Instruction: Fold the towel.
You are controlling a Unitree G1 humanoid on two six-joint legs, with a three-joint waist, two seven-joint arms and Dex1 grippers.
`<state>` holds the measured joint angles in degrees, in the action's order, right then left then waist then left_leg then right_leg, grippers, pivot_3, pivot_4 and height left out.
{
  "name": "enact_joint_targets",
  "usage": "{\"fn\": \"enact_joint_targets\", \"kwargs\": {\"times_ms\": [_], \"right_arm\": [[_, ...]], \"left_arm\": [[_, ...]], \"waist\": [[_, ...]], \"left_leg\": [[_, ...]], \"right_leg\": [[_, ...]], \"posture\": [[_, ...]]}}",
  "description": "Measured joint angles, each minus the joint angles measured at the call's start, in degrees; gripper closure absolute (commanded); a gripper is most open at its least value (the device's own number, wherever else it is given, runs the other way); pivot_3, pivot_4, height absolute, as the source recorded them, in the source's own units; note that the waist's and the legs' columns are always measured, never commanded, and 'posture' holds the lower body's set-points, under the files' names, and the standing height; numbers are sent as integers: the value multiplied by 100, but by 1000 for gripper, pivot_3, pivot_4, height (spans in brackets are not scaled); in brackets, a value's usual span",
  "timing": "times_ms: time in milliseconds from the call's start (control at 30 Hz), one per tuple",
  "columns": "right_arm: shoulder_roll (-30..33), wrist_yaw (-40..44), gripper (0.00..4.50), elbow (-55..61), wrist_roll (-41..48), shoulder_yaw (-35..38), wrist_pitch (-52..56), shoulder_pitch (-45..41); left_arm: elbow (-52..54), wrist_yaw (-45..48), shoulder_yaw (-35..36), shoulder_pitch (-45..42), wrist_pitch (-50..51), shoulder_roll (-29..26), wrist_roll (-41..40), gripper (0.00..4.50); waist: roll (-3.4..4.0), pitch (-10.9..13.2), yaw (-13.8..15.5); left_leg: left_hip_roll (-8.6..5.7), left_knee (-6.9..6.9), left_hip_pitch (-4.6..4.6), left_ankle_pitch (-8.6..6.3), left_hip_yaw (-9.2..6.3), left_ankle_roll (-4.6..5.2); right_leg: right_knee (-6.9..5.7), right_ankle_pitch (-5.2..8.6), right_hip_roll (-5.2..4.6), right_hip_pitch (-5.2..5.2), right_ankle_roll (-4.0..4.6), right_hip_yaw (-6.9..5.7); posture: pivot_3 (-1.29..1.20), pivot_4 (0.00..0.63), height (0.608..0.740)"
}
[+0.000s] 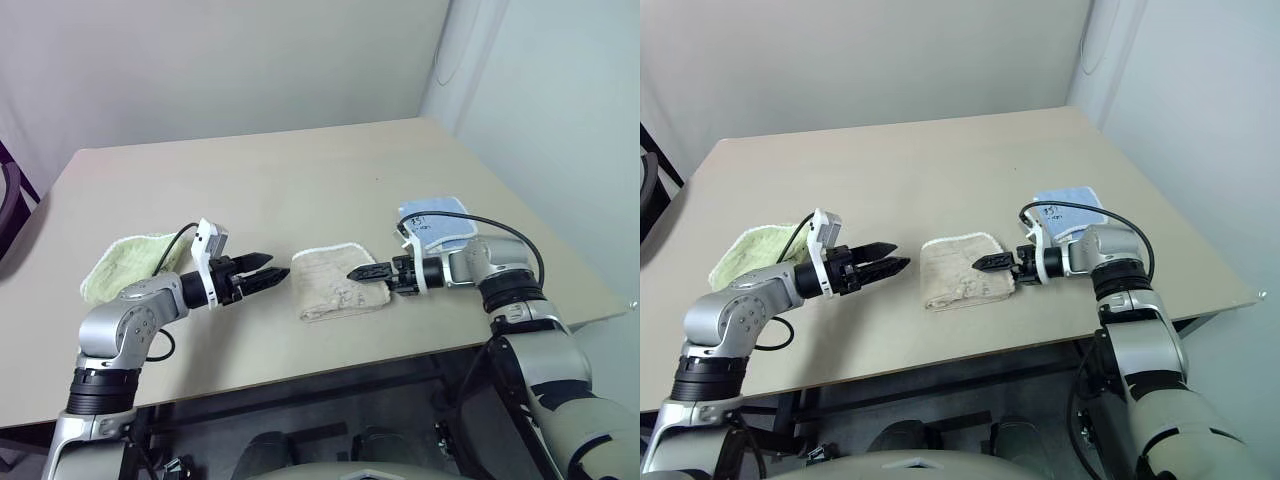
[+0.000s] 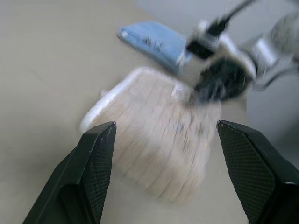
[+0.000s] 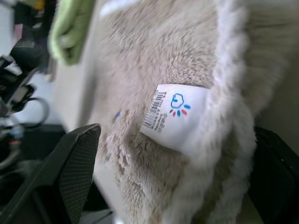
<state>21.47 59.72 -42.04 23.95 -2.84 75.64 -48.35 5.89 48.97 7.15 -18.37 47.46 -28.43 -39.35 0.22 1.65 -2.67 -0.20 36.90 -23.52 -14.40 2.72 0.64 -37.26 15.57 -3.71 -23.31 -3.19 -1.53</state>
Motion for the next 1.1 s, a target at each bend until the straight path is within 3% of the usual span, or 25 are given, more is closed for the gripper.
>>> {"fn": "enact_joint_targets", "kwargs": {"times_ms": [133, 233, 600, 700, 833, 967, 1100], "right_arm": [[-88, 16, 0, 75, 52, -53, 143, 34], [-122, -115, 622, -4, 54, 35, 156, 30], [-397, -958, 4431, -80, 96, 520, 462, 91], [-479, -1151, 4489, 611, 215, 660, 681, 422], [-877, -1528, 4489, 1290, 534, 1365, 1161, 764], [-1421, -2352, 4489, 2072, 895, 2769, 1123, 802], [-1668, -3632, 4489, 2464, 1167, 4542, 245, 671]], "left_arm": [[10, -33, 49, -40, -3, -71, -16, 866], [4, -32, 27, -38, -46, -96, 18, 820], [-38, 16, -152, -27, -181, -139, 144, 820], [-171, 92, -193, -115, -219, -181, 194, 820], [-431, 155, -217, -336, -335, -165, 269, 820], [-681, 294, -367, -570, -440, -70, 323, 820], [-992, 392, -407, -727, -531, -52, 387, 820]], "waist": [[2, -2, -9], [0, -4, -11], [-5, -7, -17], [-12, -11, -8], [-3, -4, 5], [6, 2, 52], [7, 2, 97]], "left_leg": [[0, -3, 2, 0, 0, 0], [0, -3, 3, -1, 0, -2], [1, -9, 4, -1, 2, -2], [1, -6, 4, -1, 2, -2], [1, -9, -3, -1, 2, -2], [-2, -6, -19, 0, 2, -1], [-7, -4, -30, -1, 3, -2]], "right_leg": [[1, 0, 1, 0, 0, 0], [1, 0, 1, 0, 1, 0], [1, 1, 1, -3, 2, 1], [1, 0, 0, -2, 2, 1], [1, 0, 0, -11, 1, 1], [7, -9, 0, -19, -15, 0], [11, -3, -6, -26, -4, 0]], "posture": [[0, 0, 740], [0, 0, 740], [0, 0, 740], [0, 0, 740], [0, 0, 740], [0, 0, 740], [0, 0, 740]]}}
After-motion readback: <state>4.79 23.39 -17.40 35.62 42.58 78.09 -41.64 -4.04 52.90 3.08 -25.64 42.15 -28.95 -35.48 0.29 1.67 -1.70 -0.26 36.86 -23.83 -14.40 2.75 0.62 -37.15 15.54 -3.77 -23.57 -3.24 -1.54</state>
